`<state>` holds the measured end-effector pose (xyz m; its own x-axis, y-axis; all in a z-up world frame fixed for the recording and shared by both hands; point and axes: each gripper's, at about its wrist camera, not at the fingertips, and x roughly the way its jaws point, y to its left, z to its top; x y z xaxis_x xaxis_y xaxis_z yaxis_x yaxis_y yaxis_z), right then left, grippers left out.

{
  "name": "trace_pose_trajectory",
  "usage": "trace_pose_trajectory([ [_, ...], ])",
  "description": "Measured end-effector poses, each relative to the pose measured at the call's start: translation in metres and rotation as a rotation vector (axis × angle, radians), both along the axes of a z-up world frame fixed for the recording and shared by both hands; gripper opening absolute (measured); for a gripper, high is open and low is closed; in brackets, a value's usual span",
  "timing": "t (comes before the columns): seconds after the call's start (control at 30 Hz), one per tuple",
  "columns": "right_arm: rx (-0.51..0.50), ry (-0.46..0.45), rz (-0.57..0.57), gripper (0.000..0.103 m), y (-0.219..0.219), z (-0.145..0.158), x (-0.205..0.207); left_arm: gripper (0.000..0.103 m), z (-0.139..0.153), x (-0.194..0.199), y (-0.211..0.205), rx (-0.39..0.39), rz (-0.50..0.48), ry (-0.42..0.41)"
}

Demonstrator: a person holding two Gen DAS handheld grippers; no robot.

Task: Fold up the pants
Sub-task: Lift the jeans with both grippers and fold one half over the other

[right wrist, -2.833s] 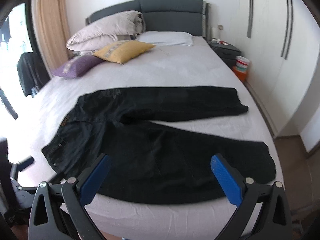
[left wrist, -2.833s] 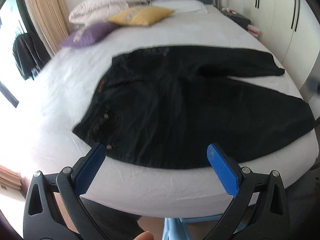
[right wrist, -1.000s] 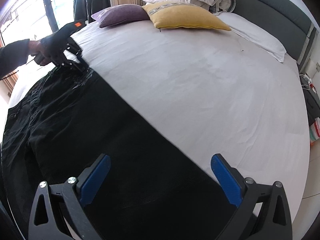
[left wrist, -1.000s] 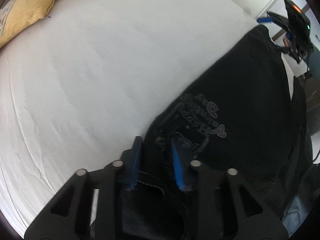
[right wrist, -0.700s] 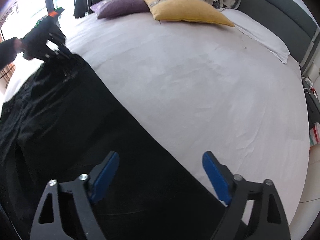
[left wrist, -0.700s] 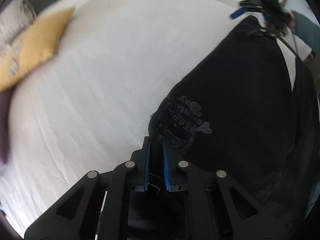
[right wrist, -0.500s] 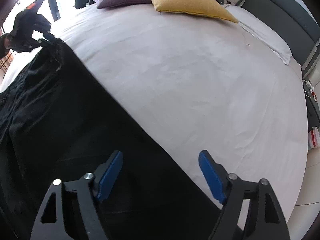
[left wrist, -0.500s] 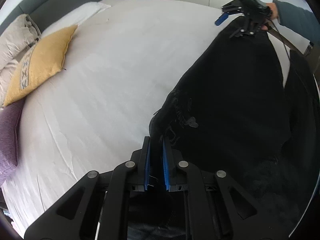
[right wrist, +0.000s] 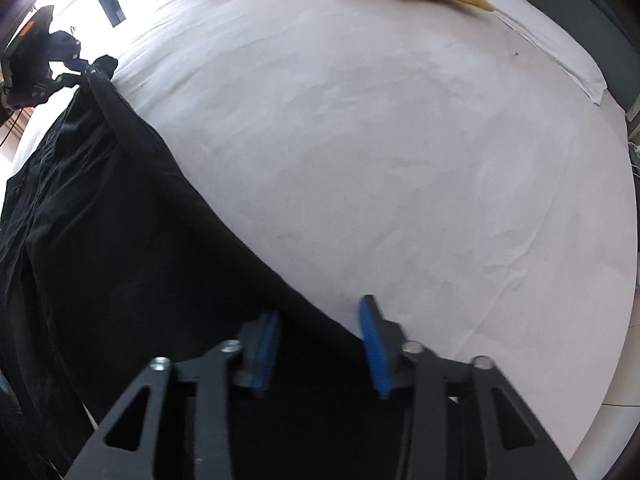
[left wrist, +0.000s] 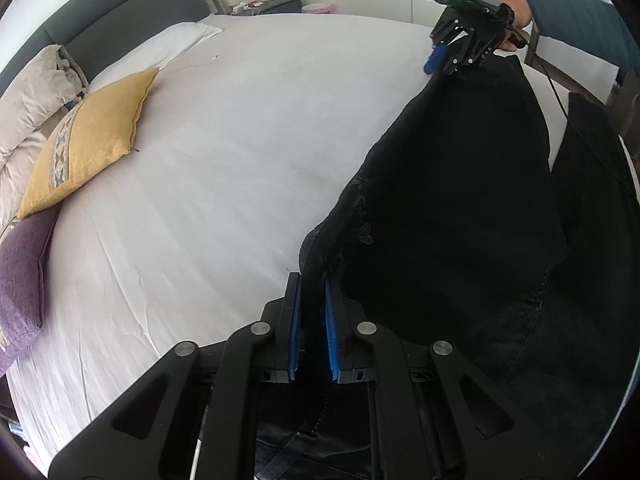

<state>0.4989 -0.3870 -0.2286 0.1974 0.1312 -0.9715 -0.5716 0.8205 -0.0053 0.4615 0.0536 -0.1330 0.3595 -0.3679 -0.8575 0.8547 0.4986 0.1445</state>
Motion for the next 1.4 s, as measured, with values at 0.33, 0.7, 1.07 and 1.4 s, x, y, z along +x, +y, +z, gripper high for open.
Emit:
trace_pose_trajectory([
  [0.33,-0.150,-0.112,0.032,0.005,0.012,0.025,-0.037,0.010,0.016,-0.012,-0.002,-0.005,0.026,-0.011],
  [0.7,-0.224,-0.326,0.030,0.004,0.044,0.108,-0.122,0.010,0.066,-0.069,0.013,-0.046,0.055,-0.081],
  [1.07,-0.191,-0.401,-0.057,0.004,0.073,0.111,-0.247,0.009,0.062,-0.187,0.032,-0.064,0.059,-0.086],
  [1.4,-0.131,-0.407,-0.193,0.004,0.091,0.085,-0.313,0.009,0.008,-0.262,0.046,-0.109,0.117,-0.002],
])
